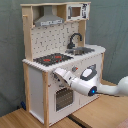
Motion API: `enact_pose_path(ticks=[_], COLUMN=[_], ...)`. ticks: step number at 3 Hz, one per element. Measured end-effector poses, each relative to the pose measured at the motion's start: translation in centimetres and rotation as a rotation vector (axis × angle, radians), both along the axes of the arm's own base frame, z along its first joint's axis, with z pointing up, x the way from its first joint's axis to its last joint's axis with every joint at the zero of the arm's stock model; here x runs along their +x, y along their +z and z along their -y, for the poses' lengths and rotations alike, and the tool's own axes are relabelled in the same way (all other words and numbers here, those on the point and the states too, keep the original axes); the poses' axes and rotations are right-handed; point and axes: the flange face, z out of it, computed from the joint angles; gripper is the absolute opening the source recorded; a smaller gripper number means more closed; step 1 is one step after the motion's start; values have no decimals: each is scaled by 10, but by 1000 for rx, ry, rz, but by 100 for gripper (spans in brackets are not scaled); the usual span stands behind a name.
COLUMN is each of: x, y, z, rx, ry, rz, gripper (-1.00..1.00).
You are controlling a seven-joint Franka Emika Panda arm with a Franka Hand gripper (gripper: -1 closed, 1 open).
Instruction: Play with the kitchen
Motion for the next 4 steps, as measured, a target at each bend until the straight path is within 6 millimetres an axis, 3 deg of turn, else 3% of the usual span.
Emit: enact_pose_path(ticks=[1, 2, 4], x=[1, 1, 1], y=[-5, -5, 0], z=[0, 0, 0], rx=[-4, -4, -223], ry=[-10, -10, -17], rz=[-4, -4, 15], gripper=[100, -100, -100])
